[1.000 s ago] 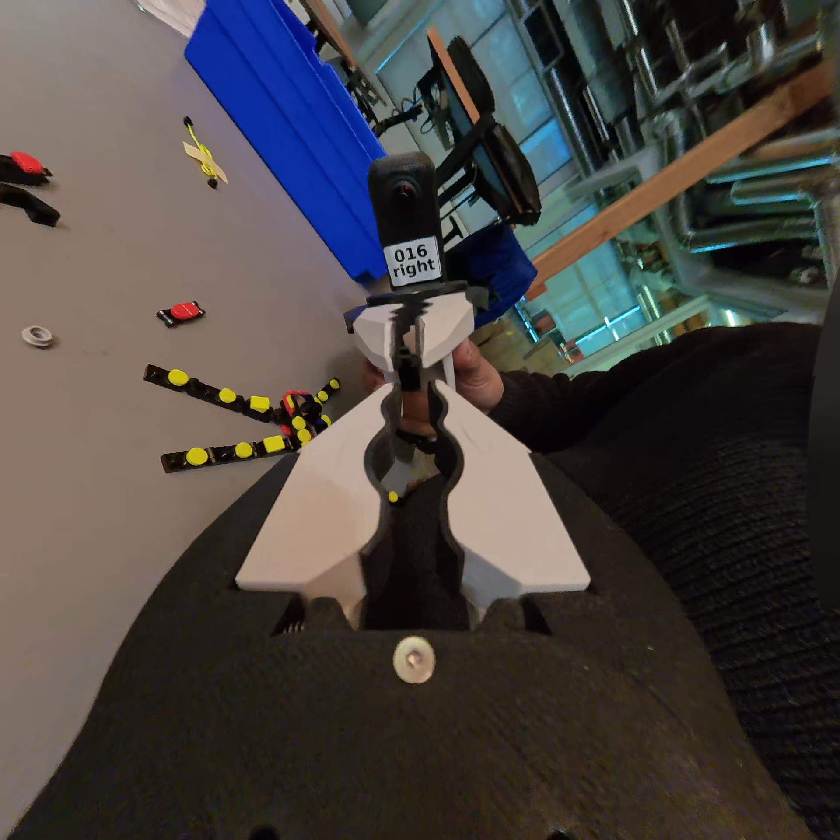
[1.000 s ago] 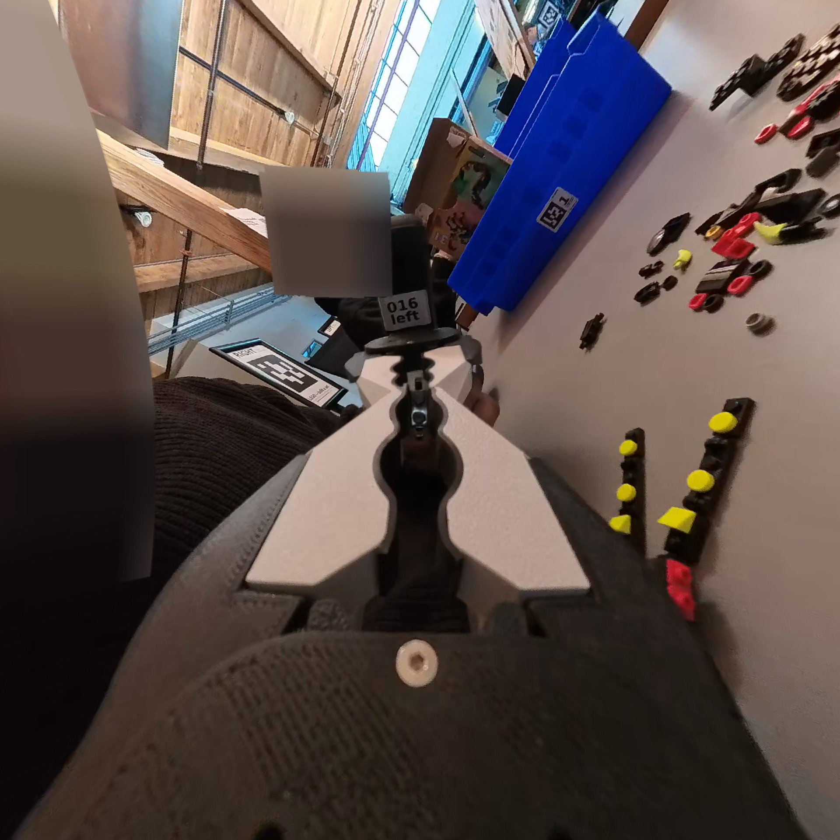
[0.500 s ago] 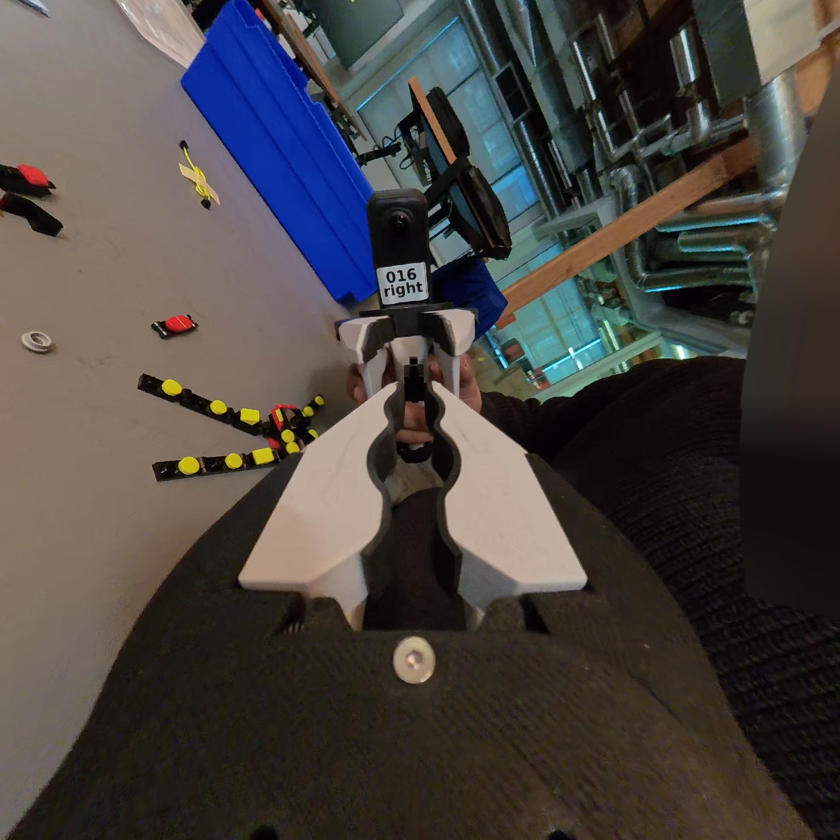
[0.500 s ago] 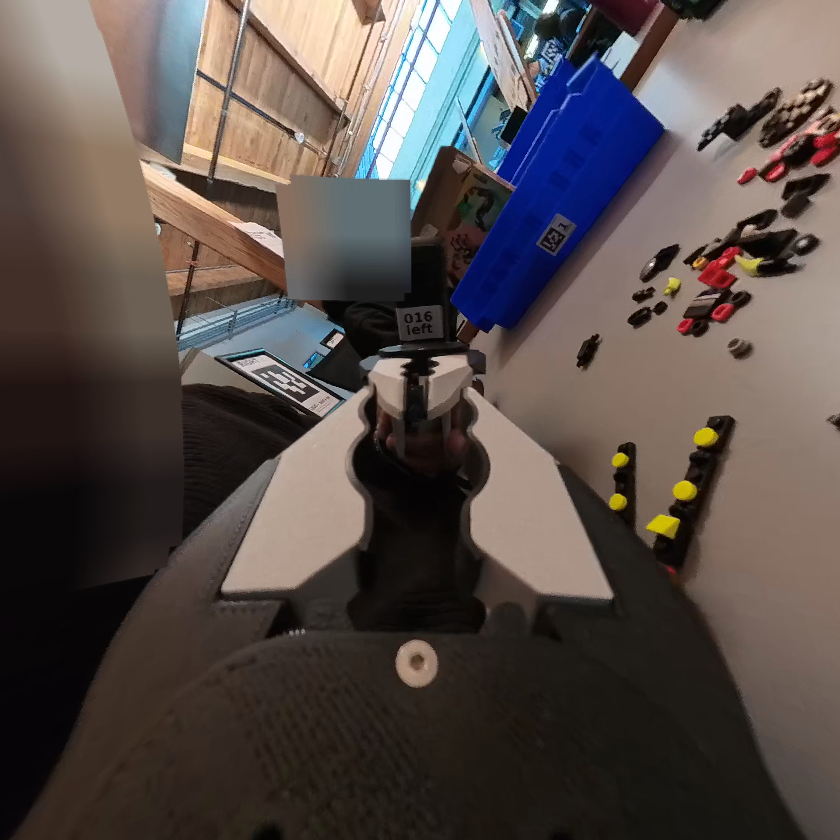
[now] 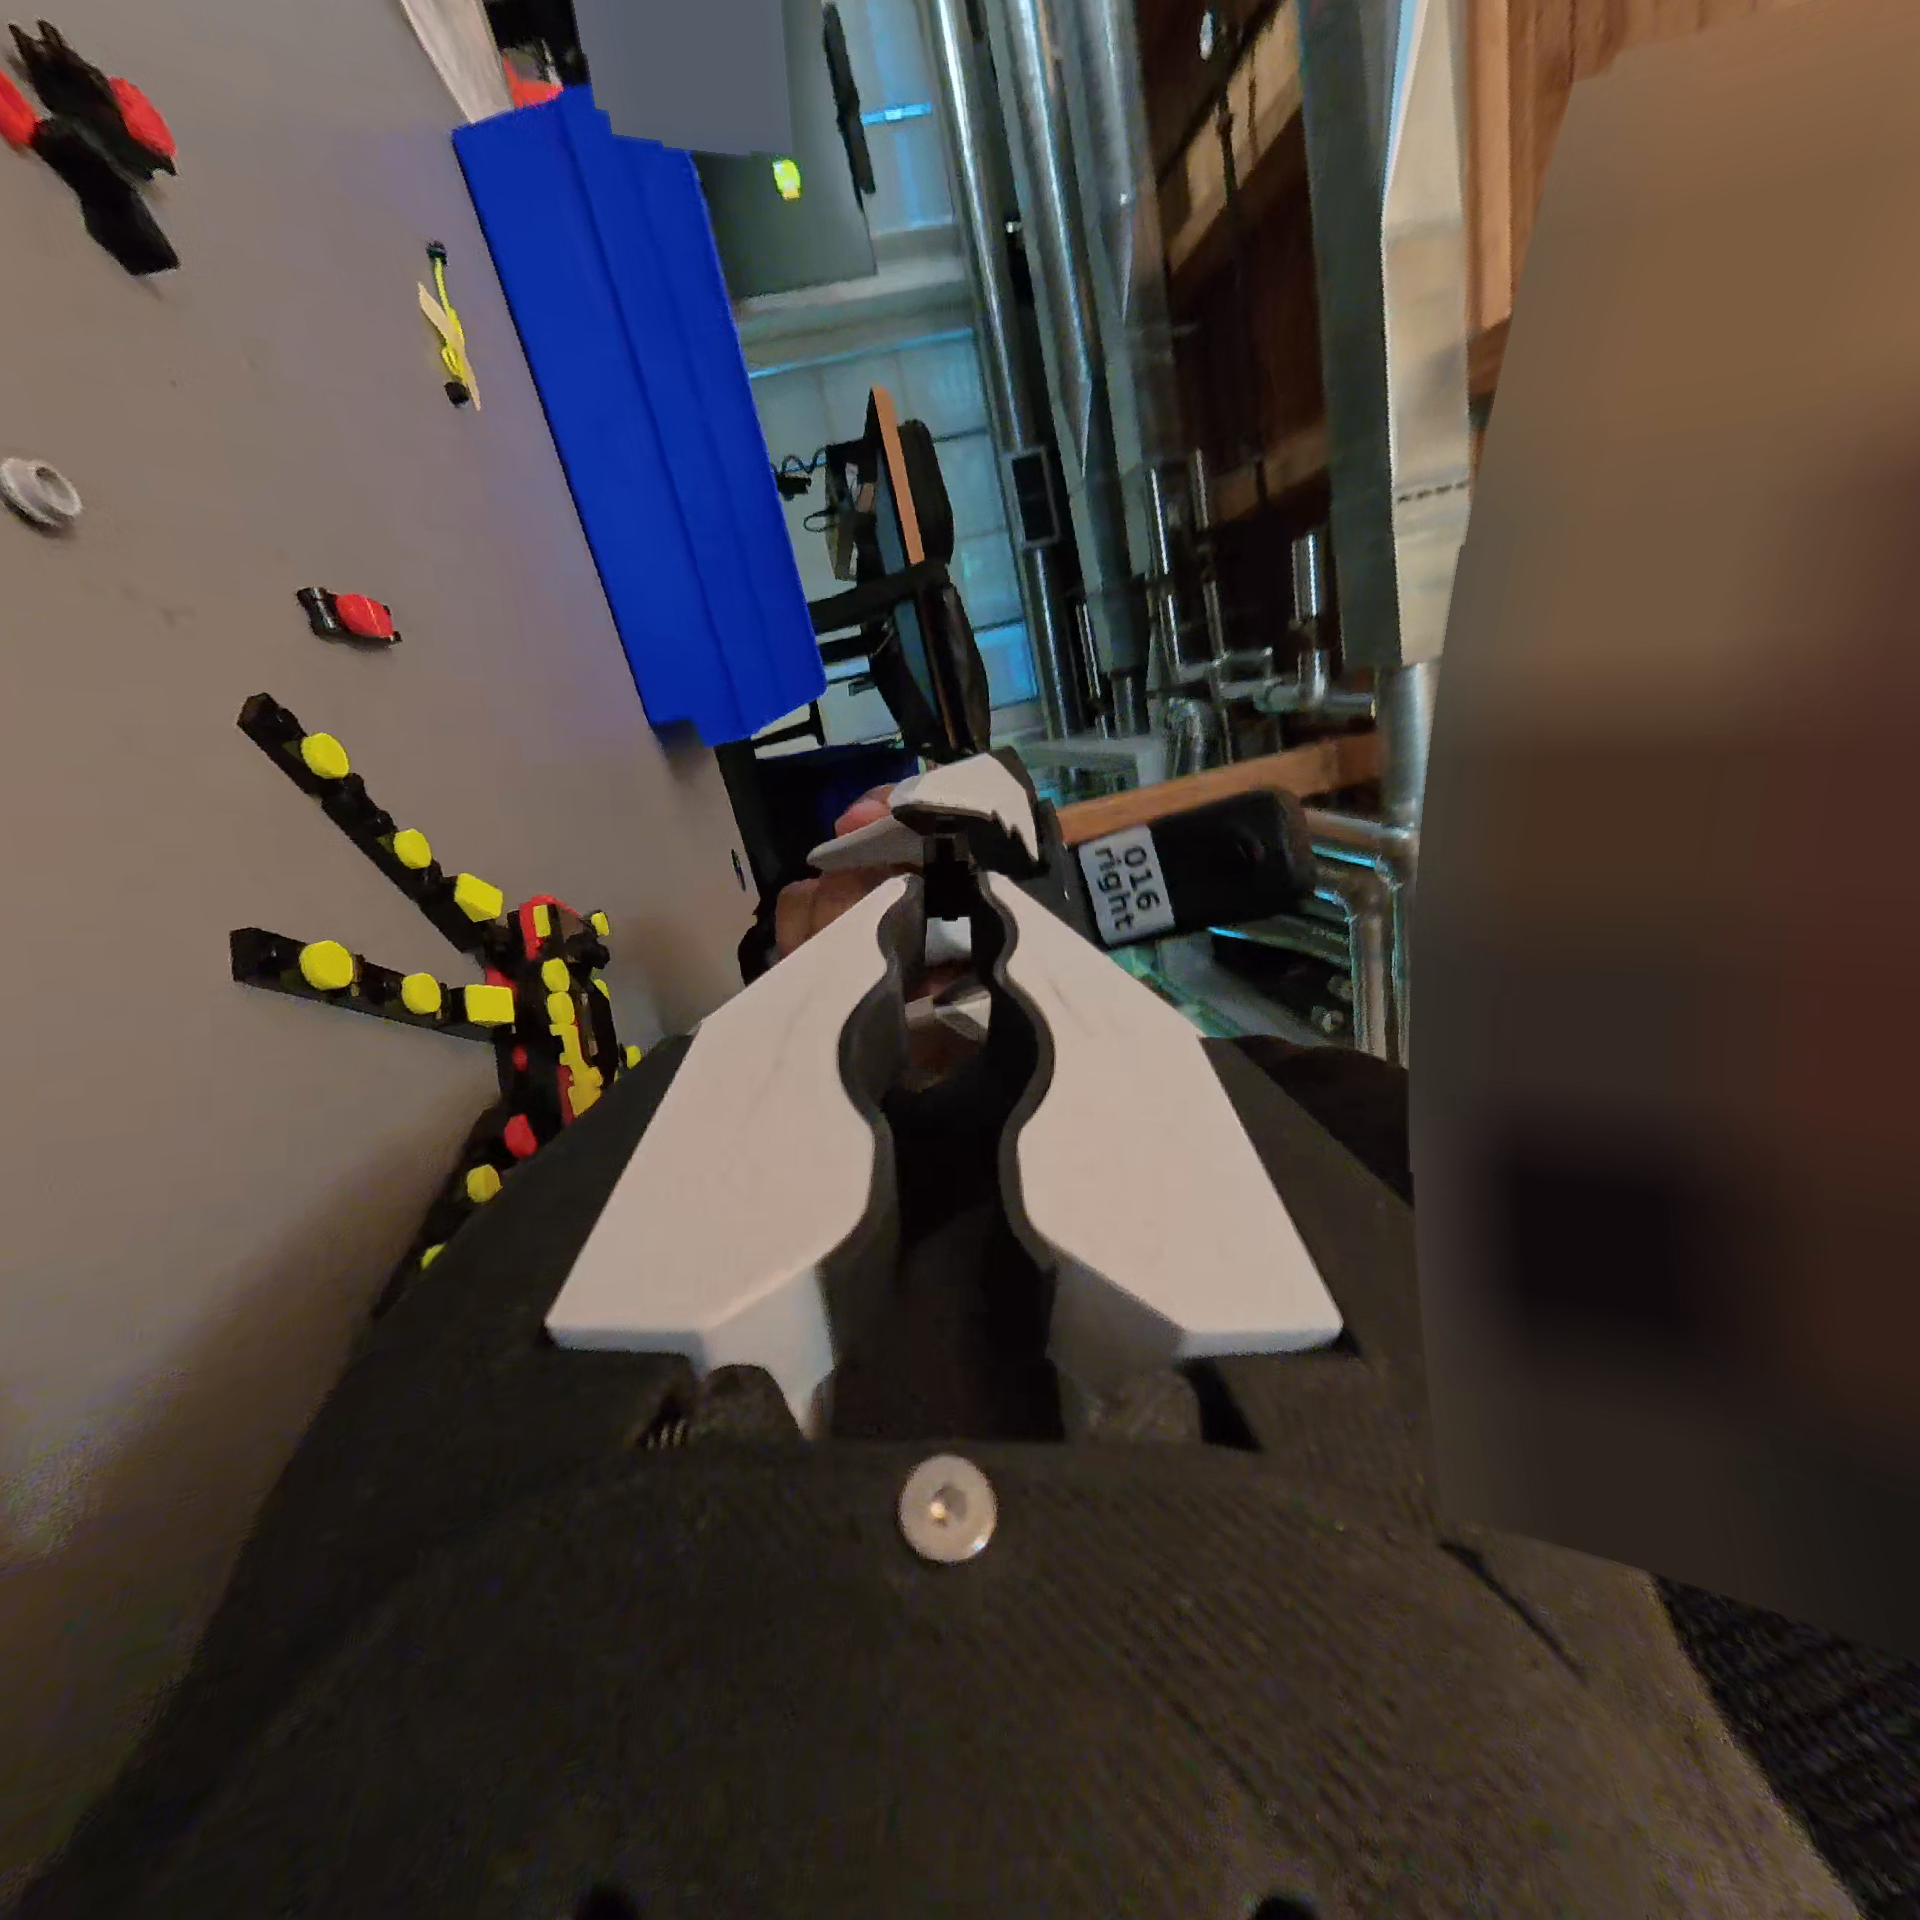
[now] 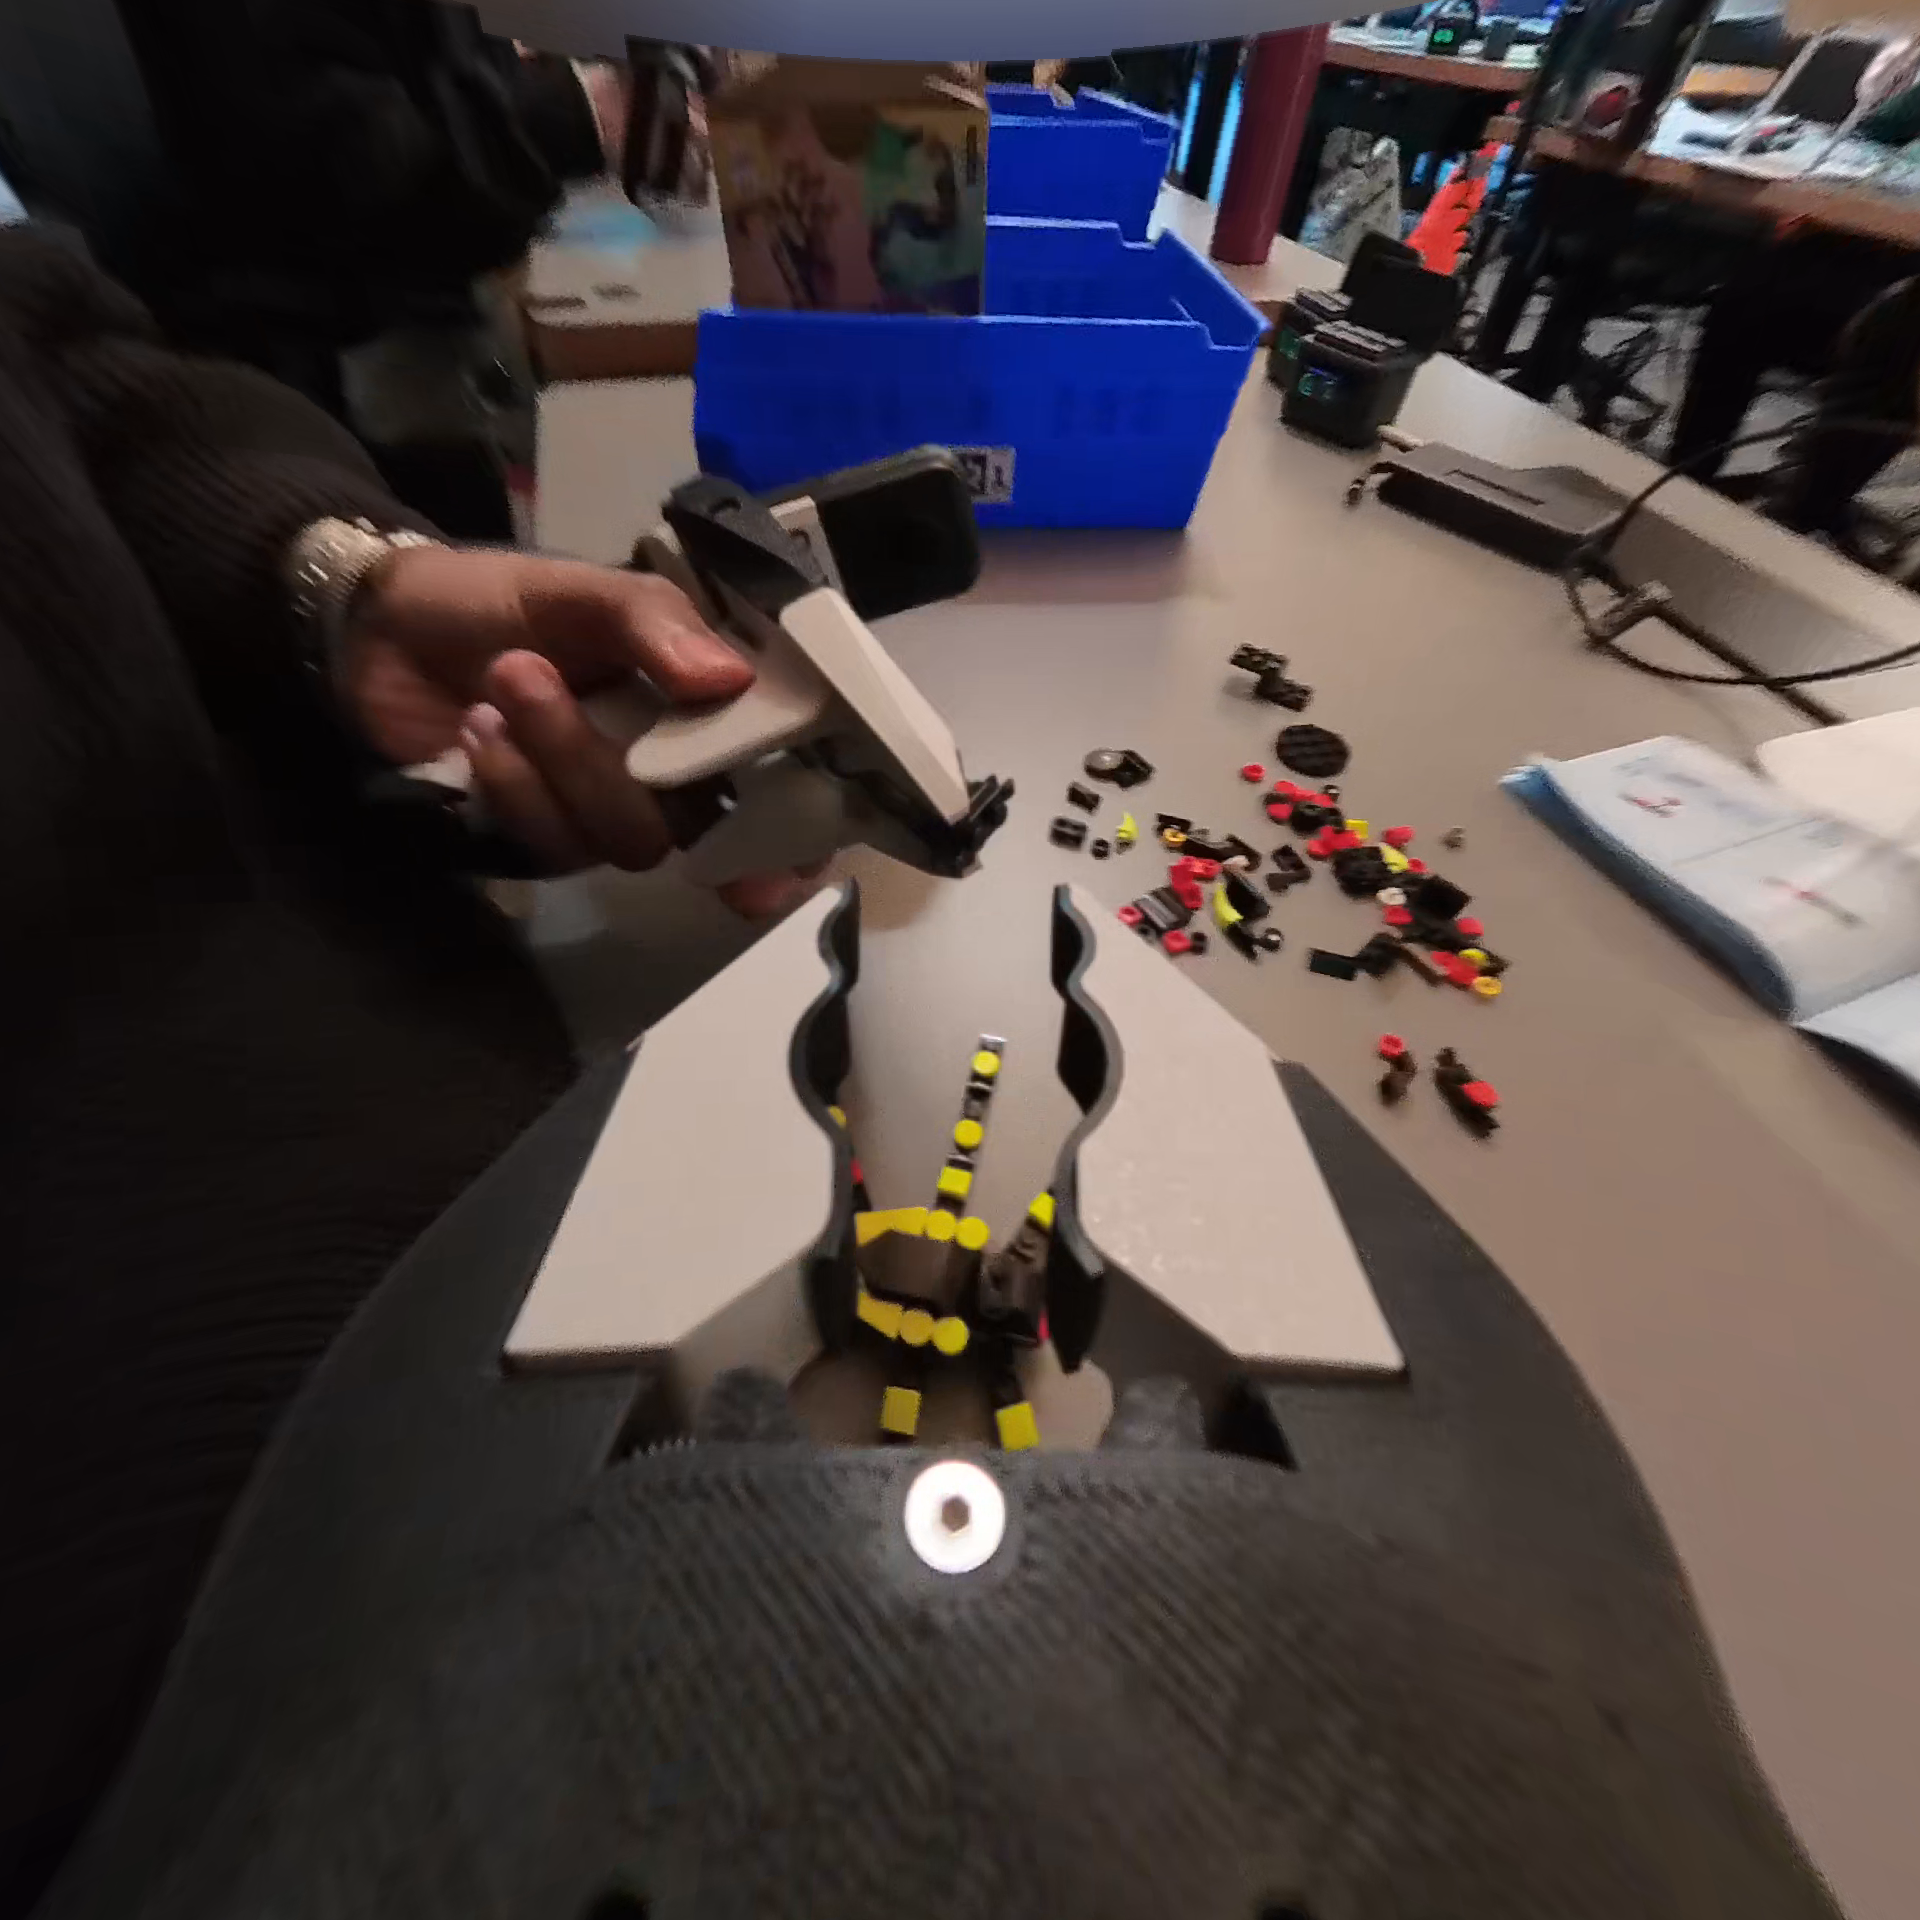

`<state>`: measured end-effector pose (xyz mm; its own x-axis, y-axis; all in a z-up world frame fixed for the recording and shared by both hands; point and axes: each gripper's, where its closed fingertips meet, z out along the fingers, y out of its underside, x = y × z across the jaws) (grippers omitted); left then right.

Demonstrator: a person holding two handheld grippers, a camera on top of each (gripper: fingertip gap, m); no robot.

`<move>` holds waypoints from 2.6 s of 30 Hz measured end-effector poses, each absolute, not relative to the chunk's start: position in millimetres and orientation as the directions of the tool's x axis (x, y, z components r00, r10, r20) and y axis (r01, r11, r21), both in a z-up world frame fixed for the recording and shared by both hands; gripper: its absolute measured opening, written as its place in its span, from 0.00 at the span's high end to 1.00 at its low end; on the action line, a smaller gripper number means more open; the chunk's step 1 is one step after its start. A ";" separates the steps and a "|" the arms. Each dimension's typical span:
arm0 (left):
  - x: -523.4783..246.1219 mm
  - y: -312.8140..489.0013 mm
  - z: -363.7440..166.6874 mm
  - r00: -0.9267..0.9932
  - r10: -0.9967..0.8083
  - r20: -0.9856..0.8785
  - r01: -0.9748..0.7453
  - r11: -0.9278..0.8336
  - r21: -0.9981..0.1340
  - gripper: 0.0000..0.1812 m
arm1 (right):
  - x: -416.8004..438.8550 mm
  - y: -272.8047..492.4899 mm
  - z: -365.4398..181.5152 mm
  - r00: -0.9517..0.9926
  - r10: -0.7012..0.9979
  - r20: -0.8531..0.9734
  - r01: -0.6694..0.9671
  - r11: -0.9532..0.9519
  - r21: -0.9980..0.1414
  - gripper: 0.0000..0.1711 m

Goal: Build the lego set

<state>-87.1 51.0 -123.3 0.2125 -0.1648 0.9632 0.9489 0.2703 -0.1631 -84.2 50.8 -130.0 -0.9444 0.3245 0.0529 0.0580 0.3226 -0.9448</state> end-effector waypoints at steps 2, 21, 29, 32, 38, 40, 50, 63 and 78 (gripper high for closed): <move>-86.6 52.3 -124.4 0.207 -0.157 0.966 0.944 0.292 -0.155 0.97 | -87.5 50.1 -134.7 -0.928 0.348 0.136 0.009 0.384 -0.923 0.82; -84.3 57.7 -144.6 0.410 0.159 0.898 0.860 0.261 -0.439 0.96 | -88.9 48.0 -156.4 -0.886 0.336 0.319 -0.061 0.597 -0.800 0.95; -82.6 59.4 -145.9 0.481 0.231 0.846 0.816 0.235 -0.528 0.96 | -91.3 46.5 -159.9 -0.872 0.353 0.338 -0.061 0.609 -0.791 0.96; -83.6 59.5 -146.1 0.508 0.254 0.823 0.795 0.230 -0.561 0.96 | -91.8 46.5 -160.6 -0.875 0.367 0.317 -0.034 0.606 -0.795 0.97; -82.9 59.5 -151.4 0.577 0.337 0.744 0.744 0.161 -0.649 0.96 | -92.2 47.2 -166.8 -0.845 0.329 0.422 -0.097 0.682 -0.725 0.98; -81.4 60.2 -153.4 0.601 0.357 0.715 0.727 0.127 -0.675 0.96 | -90.7 48.1 -168.7 -0.849 0.319 0.422 -0.093 0.695 -0.712 0.98; -70.2 61.2 -161.1 0.661 0.378 0.648 0.715 -0.057 -0.696 0.95 | -81.4 49.3 -175.8 -0.880 0.291 0.377 -0.057 0.722 -0.690 0.98; -68.9 62.5 -165.9 0.613 0.341 0.713 0.770 -0.054 -0.636 0.94 | -81.5 51.6 -180.3 -0.892 0.300 0.338 -0.015 0.728 -0.685 0.98; -66.2 63.2 -167.7 0.623 0.336 0.707 0.767 -0.086 -0.636 0.93 | -80.0 53.3 -181.6 -0.895 0.298 0.331 -0.009 0.731 -0.682 0.98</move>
